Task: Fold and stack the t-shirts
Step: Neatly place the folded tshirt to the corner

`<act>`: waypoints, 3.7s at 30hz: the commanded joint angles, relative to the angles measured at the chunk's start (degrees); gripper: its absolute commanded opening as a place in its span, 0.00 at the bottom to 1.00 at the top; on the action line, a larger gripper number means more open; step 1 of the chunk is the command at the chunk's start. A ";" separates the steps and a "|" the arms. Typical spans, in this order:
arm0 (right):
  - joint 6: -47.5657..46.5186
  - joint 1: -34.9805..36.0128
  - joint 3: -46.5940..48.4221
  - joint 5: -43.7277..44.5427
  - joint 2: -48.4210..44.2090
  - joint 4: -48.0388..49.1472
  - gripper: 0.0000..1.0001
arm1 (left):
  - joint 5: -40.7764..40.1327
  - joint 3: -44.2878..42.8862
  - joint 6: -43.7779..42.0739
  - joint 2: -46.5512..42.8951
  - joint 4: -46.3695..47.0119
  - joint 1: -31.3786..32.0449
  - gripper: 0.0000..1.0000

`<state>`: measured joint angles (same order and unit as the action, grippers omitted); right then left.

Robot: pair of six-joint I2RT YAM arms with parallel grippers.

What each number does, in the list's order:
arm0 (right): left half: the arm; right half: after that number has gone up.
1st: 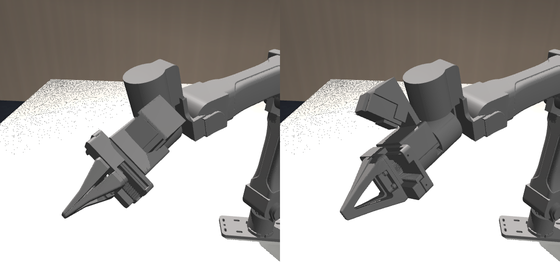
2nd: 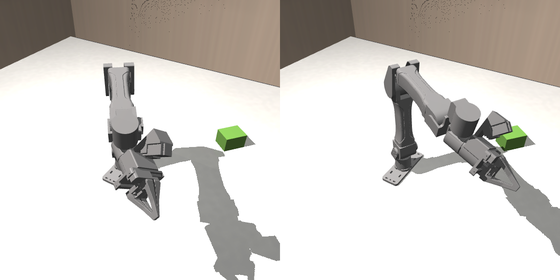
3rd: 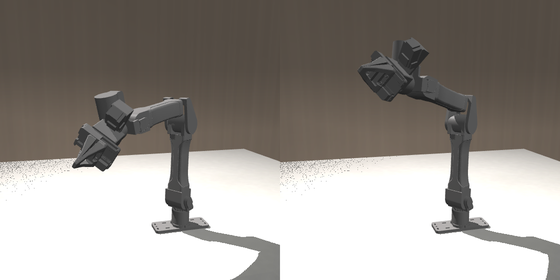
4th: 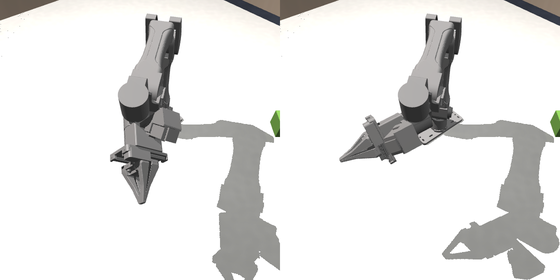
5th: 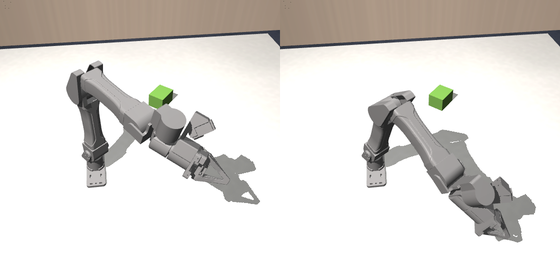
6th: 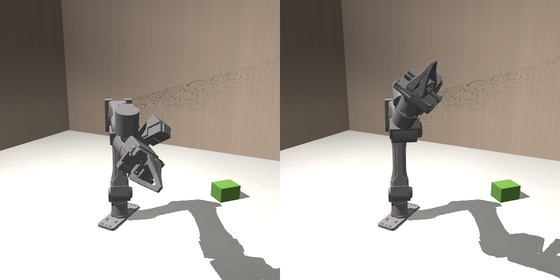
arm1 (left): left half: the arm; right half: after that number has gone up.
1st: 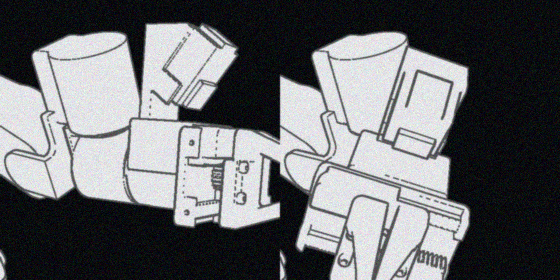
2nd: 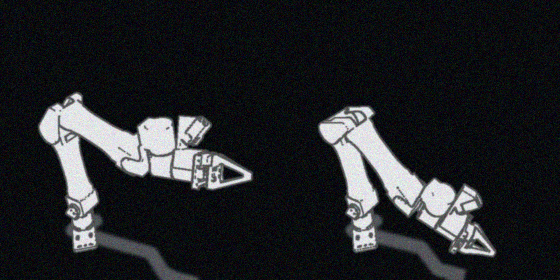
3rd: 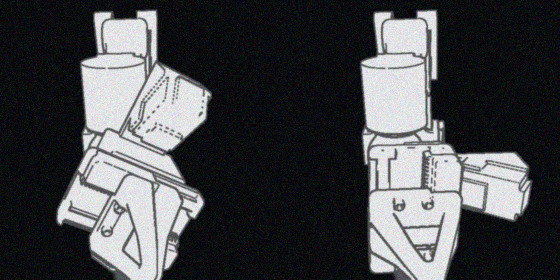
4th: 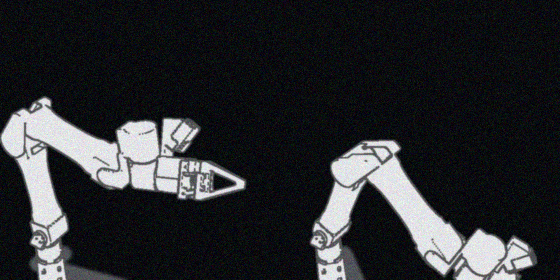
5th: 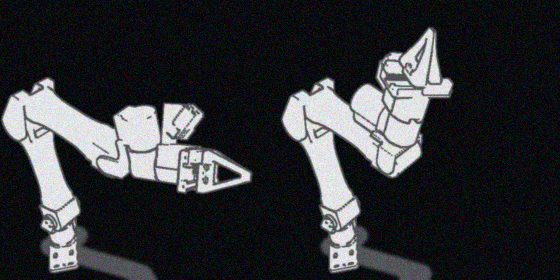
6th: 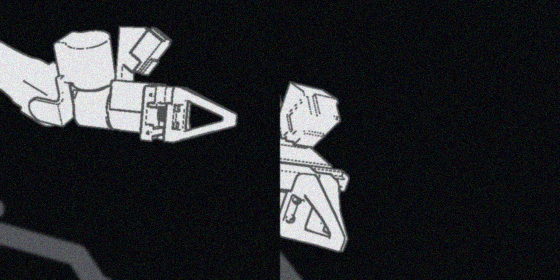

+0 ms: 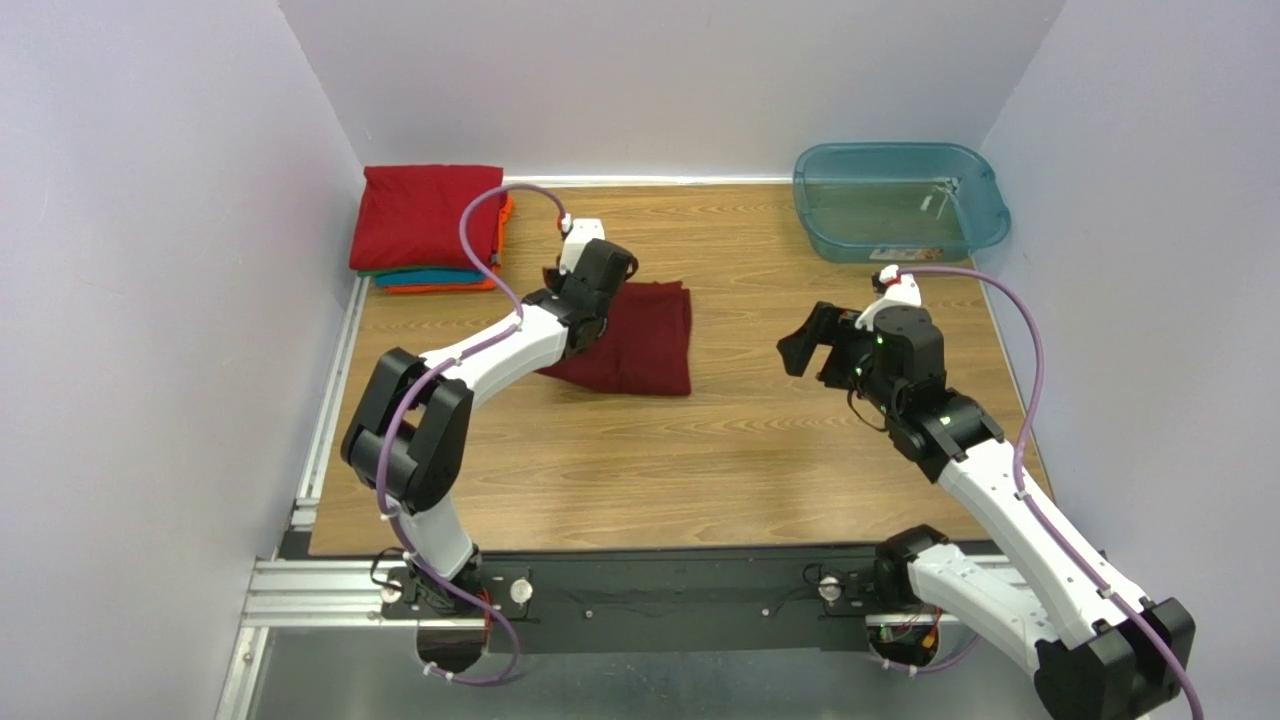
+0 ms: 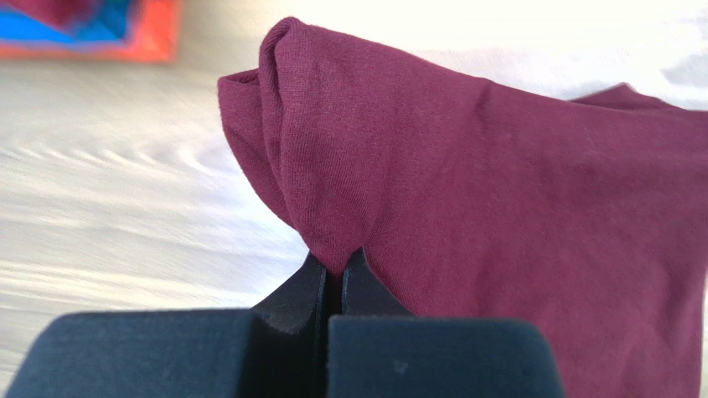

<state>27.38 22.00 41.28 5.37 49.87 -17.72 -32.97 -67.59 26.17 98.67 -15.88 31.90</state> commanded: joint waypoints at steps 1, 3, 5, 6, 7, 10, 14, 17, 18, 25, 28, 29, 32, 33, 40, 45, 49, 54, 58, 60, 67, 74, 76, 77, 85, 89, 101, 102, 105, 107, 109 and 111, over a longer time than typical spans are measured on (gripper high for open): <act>-0.39 -0.20 -0.76 2.45 -1.18 -0.92 1.00 | -9.39 -2.80 -10.94 -0.32 2.95 -1.75 0.00; -0.48 -0.20 -0.76 2.55 -1.35 -0.92 1.00 | -10.18 -4.38 -13.85 0.20 4.62 -3.06 0.00; -0.48 -0.20 -0.85 2.37 -1.35 -0.74 1.00 | -11.06 -5.26 -19.72 0.64 7.86 -3.77 0.00; -0.48 -0.20 -0.76 2.28 -1.26 -0.83 1.00 | -11.32 -6.49 -21.50 0.82 8.75 -4.47 0.00; -0.48 -0.20 -0.67 2.54 -1.18 -0.92 1.00 | -11.33 -7.20 -23.52 0.99 9.63 -4.83 0.00; -0.66 -0.20 -0.76 3.16 -1.17 -0.83 1.00 | -10.45 -10.18 -31.86 1.96 14.02 -7.45 0.00; -0.83 -0.20 -0.85 4.03 -1.18 -0.83 1.00 | -8.87 -13.96 -36.88 3.19 14.82 -10.01 0.00; -1.01 -0.20 -0.93 4.74 -1.09 -0.92 1.00 | -8.78 -17.65 -41.37 5.47 14.82 -11.85 0.00; -1.01 -0.20 -0.94 4.92 -1.09 -0.92 1.00 | -8.52 -18.44 -42.34 5.91 14.91 -12.21 0.00; -1.27 -0.20 -0.76 5.09 0.32 -0.92 1.00 | -6.58 -26.88 -48.49 9.87 12.72 -15.02 0.00; -1.27 -0.20 -0.67 5.09 1.02 -0.92 1.00 | -7.28 -29.52 -49.46 10.75 11.49 -15.73 0.00; -1.27 -0.20 -0.58 5.18 1.11 -0.92 1.00 | -6.76 -30.31 -49.64 11.01 10.88 -15.82 0.00; -1.27 -0.20 -0.58 5.36 1.20 -0.92 1.00 | -6.40 -32.42 -50.34 11.01 9.38 -15.90 0.00; -1.27 -0.20 -0.67 5.62 1.20 -0.92 1.00 | -6.40 -32.77 -50.60 10.93 9.11 -15.99 0.00; -1.10 -0.20 -0.41 6.15 2.08 -0.92 1.00 | -3.24 -38.66 -47.01 9.78 3.50 -15.99 0.00; -1.18 -0.20 -0.32 5.97 2.34 -1.00 1.00 | -1.57 -42.18 -46.65 8.99 0.24 -15.99 0.00; -1.10 -0.20 -0.32 6.06 2.43 -0.92 1.00 | -0.78 -42.97 -46.65 8.29 -0.82 -16.08 0.00; -1.01 -0.20 -0.23 5.97 2.69 -0.92 1.00 | -0.25 -43.24 -47.18 7.06 0.06 -16.26 0.00; -1.01 -0.20 -0.23 6.06 2.95 -0.92 1.00 | -0.34 -44.12 -48.23 7.06 0.50 -16.69 0.00; -1.10 -0.20 -0.23 6.06 3.30 -0.92 1.00 | -0.34 -44.12 -48.76 6.97 1.20 -17.13 0.00; -1.18 -0.20 -0.06 6.24 3.66 -0.92 1.00 | 0.89 -44.20 -50.60 6.44 2.26 -18.63 0.00; -1.54 -0.29 0.21 5.71 5.15 -0.92 1.00 | 4.23 -43.41 -52.72 5.04 3.84 -20.29 0.00; -1.62 -0.29 0.29 5.62 5.24 -0.92 1.00 | 4.76 -43.94 -52.54 5.12 3.66 -20.47 0.00; -1.62 -0.29 0.21 5.62 5.15 -0.92 1.00 | 4.76 -44.03 -52.54 5.13 3.66 -20.56 0.00; -1.54 -0.29 0.30 5.80 5.42 -0.92 1.00 | 8.01 -44.55 -52.98 4.86 2.61 -21.70 0.00; -1.54 -0.29 0.29 5.88 5.59 -0.92 1.00 | 8.19 -43.77 -53.33 5.56 2.52 -22.49 0.00; -2.24 -0.29 0.56 5.36 6.21 -0.92 1.00 | 11.52 -41.04 -54.39 9.34 5.42 -28.12 0.00; -2.24 -0.29 0.56 5.36 6.21 -0.92 1.00 | 11.53 -41.21 -54.30 10.56 5.59 -28.99 0.00; -2.33 -0.29 0.47 5.71 6.21 -0.92 1.00 | 13.72 -42.09 -54.04 12.94 5.60 -30.40 0.00; -2.41 -0.29 0.21 5.97 6.21 -0.92 1.00 | 14.51 -42.97 -53.95 14.26 5.77 -31.46 0.00; -2.50 -0.29 0.29 6.50 6.30 -0.92 1.00 | 14.69 -43.59 -54.12 16.28 6.12 -33.37 0.00; -2.50 -0.29 0.21 6.85 6.56 -0.92 1.00 | 15.13 -44.64 -53.69 18.03 6.04 -34.18 0.00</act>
<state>25.67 22.00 41.15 9.67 55.83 -17.74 -20.08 -109.27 -27.07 114.21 -12.08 0.10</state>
